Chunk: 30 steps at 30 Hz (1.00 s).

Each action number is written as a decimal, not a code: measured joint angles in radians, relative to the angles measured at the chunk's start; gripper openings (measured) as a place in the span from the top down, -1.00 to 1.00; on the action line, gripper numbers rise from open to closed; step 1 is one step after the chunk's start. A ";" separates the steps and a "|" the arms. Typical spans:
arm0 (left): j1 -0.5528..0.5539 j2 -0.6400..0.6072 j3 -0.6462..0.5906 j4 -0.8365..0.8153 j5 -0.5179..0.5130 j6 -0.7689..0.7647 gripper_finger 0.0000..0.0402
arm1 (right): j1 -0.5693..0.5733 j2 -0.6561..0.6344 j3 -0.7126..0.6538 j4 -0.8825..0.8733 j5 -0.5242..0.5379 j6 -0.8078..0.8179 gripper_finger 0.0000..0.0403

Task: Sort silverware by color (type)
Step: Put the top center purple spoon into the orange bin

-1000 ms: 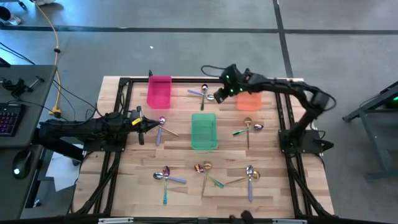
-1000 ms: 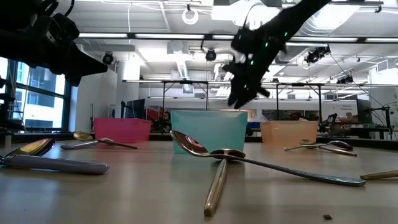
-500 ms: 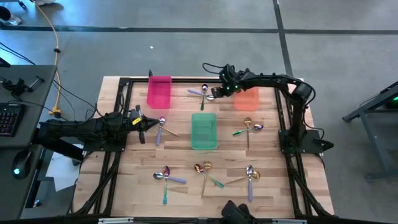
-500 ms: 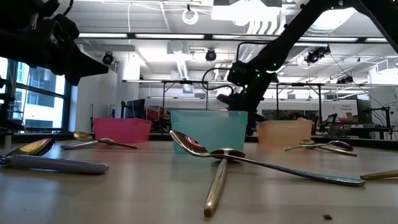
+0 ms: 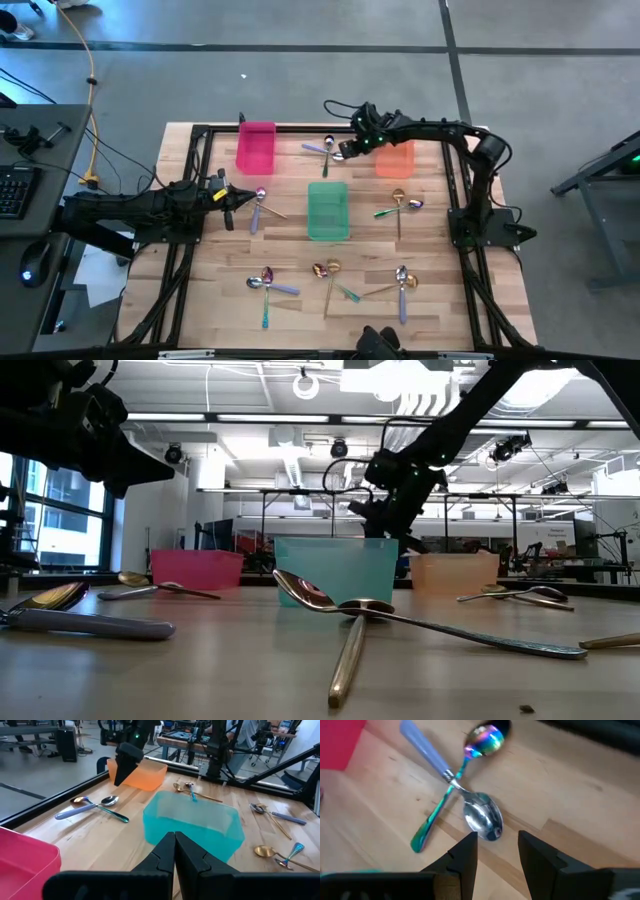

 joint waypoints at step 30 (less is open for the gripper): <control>0.000 0.000 0.000 0.001 0.000 -0.092 1.00 | 0.016 0.298 0.406 -0.413 0.078 -0.546 0.00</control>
